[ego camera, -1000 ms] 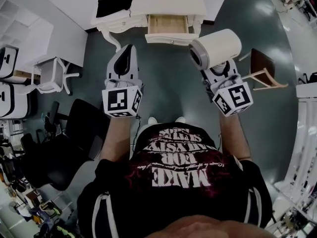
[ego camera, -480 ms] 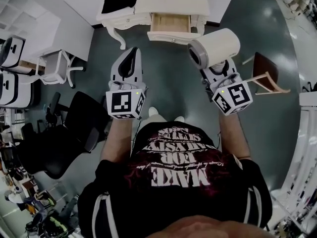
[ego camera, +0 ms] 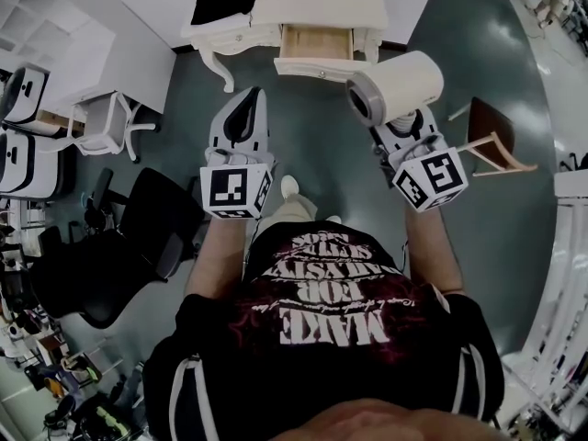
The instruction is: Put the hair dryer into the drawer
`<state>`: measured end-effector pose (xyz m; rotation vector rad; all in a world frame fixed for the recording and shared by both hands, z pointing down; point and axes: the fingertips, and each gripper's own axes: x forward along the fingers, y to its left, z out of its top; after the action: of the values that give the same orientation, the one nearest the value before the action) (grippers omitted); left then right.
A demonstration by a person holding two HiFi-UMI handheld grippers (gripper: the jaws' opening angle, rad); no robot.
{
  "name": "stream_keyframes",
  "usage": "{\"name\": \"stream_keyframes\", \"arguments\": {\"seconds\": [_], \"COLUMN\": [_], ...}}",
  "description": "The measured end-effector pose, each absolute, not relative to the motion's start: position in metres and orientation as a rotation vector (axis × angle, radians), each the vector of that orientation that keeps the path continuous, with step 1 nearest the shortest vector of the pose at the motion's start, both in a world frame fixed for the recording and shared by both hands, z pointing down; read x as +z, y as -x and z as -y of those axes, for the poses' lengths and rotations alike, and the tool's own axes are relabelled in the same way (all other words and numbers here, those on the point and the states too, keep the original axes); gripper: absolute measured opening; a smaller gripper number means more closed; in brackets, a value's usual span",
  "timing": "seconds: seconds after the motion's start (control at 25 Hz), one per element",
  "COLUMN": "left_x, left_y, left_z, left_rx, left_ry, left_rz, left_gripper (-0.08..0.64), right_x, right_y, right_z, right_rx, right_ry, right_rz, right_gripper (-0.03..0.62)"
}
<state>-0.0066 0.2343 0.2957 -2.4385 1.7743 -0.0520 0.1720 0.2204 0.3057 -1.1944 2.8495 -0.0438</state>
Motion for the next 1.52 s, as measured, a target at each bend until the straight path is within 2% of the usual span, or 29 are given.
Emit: {"name": "stream_keyframes", "arguments": {"seconds": [0.8,1.52], "left_x": [0.332,0.339], "left_y": [0.033,0.108], "left_z": [-0.173,-0.061], "left_rx": [-0.153,-0.107], "left_ry": [2.492,2.541], "left_rz": [-1.717,-1.687], "left_gripper": [0.005,0.005], "right_x": [0.33,0.331], "right_y": [-0.152,-0.085], "right_z": [-0.16,-0.053], "right_rx": [-0.125,-0.078], "right_ry": [1.302,1.389], "right_rz": [-2.783,-2.785], "right_gripper": [0.199,0.198]}}
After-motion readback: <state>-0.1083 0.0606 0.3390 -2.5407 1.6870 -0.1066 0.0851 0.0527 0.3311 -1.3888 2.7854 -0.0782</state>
